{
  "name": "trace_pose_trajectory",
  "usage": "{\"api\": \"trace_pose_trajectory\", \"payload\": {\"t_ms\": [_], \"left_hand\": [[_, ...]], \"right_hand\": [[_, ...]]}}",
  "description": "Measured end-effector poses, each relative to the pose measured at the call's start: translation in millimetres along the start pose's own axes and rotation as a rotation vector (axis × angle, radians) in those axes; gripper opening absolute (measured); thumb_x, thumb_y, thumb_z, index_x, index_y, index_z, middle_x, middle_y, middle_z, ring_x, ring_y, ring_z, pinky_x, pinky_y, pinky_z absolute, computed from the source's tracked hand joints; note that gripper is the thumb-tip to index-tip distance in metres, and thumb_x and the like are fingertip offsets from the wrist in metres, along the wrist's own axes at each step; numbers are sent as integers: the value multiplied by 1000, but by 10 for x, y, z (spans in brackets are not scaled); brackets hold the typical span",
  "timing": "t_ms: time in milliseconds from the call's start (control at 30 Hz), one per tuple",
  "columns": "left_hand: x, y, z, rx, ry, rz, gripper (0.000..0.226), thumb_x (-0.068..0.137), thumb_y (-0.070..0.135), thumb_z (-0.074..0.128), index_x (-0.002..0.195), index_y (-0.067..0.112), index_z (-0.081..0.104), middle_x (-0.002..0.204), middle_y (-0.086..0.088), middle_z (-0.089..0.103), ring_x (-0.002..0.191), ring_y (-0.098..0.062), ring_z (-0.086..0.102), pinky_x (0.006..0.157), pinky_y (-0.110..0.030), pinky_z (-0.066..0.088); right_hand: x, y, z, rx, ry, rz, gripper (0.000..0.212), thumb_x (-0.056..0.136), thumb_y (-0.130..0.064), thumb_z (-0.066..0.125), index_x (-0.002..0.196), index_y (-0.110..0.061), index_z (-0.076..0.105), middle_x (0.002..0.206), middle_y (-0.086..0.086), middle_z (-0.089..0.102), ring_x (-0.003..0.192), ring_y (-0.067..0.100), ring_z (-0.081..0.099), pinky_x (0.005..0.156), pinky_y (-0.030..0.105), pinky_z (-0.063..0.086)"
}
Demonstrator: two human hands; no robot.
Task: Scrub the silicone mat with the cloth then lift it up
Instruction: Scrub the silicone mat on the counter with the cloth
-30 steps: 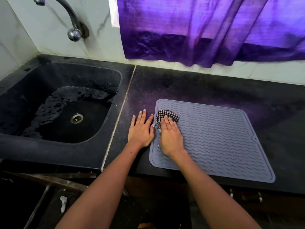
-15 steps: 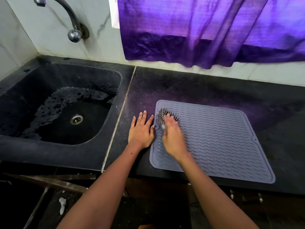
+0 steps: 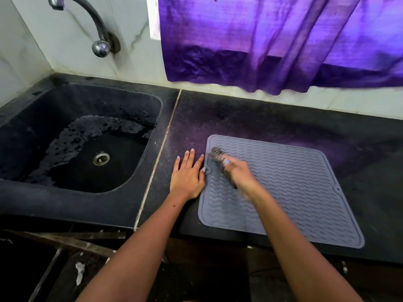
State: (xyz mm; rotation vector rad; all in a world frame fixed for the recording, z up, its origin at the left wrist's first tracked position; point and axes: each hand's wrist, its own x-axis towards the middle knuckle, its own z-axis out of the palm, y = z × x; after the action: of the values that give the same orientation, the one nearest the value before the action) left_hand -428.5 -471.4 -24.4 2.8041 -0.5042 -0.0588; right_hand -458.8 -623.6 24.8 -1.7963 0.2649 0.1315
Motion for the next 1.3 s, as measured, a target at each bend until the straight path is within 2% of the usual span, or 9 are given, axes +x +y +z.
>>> {"api": "trace_pose_trajectory", "payload": {"t_ms": [100, 233, 367, 567, 667, 733, 833, 1067, 1300], "left_hand": [[-2, -8, 4, -10, -5, 1, 67, 90, 52, 4, 150, 25, 14, 160, -5, 0, 147, -17, -5, 119, -40, -6], [21, -12, 20, 3, -5, -13, 79, 81, 60, -6, 150, 27, 13, 160, -4, 0, 147, -16, -6, 118, -39, -8], [18, 12, 23, 17, 9, -24, 80, 80, 60, -8, 150, 27, 13, 160, -4, 0, 147, -16, -6, 119, -39, -7], [14, 32, 37, 6, 33, -31, 83, 78, 60, -7, 150, 26, 17, 160, -5, 3, 147, -17, -3, 119, -39, -5], [6, 37, 40, 20, 44, -31, 84, 78, 60, -8, 150, 25, 18, 159, -6, 5, 147, -18, -1, 119, -39, -5], [-3, 40, 41, 21, 51, -30, 84, 78, 59, -8, 149, 25, 20, 159, -6, 7, 147, -18, 1, 119, -39, -4], [5, 49, 43, 26, 70, -33, 83, 79, 58, -6, 148, 24, 24, 159, -7, 11, 147, -20, 5, 119, -39, -3], [54, 22, 62, 59, 51, 3, 83, 79, 56, -8, 150, 20, 15, 159, -8, 5, 147, -19, 0, 119, -35, -6], [73, 12, 44, 88, -8, 21, 87, 75, 54, -17, 150, 12, -1, 159, -5, -8, 146, -16, -12, 118, -35, -10]], "right_hand": [[214, -222, -182, 347, 274, 96, 36, 100, -14, 37, 133, -8, 49, 124, 13, 59, 108, 23, 56, 89, 33, 48], [282, -279, -67, -294, 394, -95, 43, 99, -15, 39, 142, -16, 37, 142, 5, 45, 128, 23, 43, 107, 34, 34], [304, 82, 134, -855, 185, -224, 51, 98, -14, 36, 147, -10, 23, 155, 7, 20, 144, 21, 17, 119, 33, 10], [347, 230, 172, -963, 180, -260, 53, 99, -21, 35, 148, -10, 17, 157, 7, 15, 146, 18, 9, 119, 30, 3], [417, 127, 42, -668, 112, -189, 48, 97, -14, 42, 144, -15, 31, 152, 4, 29, 140, 19, 26, 116, 32, 21], [463, -38, -101, -82, 114, -6, 41, 97, -12, 43, 138, -12, 44, 140, 7, 48, 123, 20, 49, 101, 29, 39], [499, -204, -309, 386, 338, 89, 38, 99, -13, 39, 136, -9, 45, 132, 11, 54, 108, 22, 56, 86, 25, 44], [393, 218, -198, -847, 270, -166, 51, 97, -14, 38, 147, -16, 24, 155, 3, 24, 143, 21, 21, 118, 34, 13], [413, 304, -200, -914, 238, -206, 53, 98, -18, 37, 148, -18, 19, 156, -2, 16, 145, 15, 11, 118, 30, 4]]}}
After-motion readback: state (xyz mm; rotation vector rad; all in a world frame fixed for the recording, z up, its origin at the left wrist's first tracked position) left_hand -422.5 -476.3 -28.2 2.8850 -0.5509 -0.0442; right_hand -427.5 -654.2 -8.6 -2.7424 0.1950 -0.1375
